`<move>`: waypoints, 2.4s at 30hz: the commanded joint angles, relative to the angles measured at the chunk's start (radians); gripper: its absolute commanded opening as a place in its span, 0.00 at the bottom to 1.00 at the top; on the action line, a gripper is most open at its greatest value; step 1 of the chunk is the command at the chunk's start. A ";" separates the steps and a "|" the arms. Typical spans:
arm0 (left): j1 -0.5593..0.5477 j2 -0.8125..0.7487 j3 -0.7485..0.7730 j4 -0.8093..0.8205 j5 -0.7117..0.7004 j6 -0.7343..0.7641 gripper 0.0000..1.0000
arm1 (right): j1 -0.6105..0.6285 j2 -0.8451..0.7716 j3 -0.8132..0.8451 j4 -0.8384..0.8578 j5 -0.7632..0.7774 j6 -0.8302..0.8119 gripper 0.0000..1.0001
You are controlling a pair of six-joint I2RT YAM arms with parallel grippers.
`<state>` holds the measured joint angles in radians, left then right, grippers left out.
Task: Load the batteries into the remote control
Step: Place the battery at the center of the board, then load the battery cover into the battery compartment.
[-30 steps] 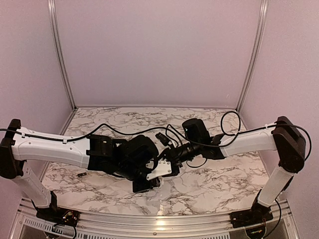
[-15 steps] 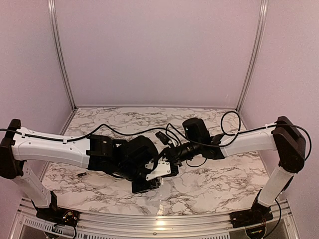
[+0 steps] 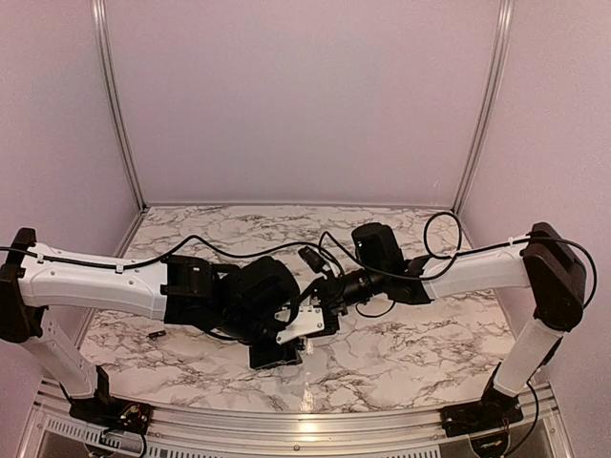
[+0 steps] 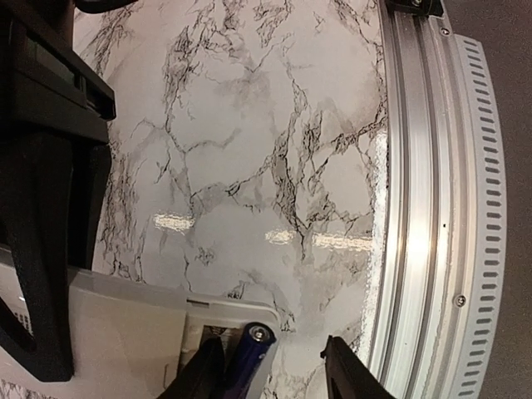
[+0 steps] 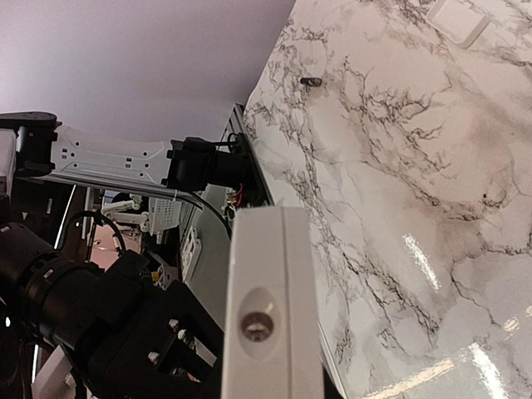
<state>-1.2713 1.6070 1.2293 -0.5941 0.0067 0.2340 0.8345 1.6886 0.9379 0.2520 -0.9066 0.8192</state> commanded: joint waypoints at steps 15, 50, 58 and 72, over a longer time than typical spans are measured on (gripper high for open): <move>0.067 -0.155 -0.039 0.037 -0.104 -0.066 0.58 | 0.000 0.007 0.015 0.049 -0.066 0.025 0.00; 0.136 -0.339 -0.510 0.745 0.057 -0.937 0.97 | -0.054 0.026 0.022 0.190 -0.045 0.100 0.00; 0.110 -0.263 -0.464 0.757 0.082 -0.920 0.88 | -0.047 0.032 0.022 0.181 -0.040 0.095 0.00; 0.097 -0.227 -0.426 0.722 0.062 -0.897 0.79 | -0.046 0.026 0.019 0.172 -0.038 0.091 0.00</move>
<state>-1.1645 1.3682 0.7620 0.1253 0.0673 -0.6876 0.7807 1.7058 0.9379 0.4080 -0.9455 0.9131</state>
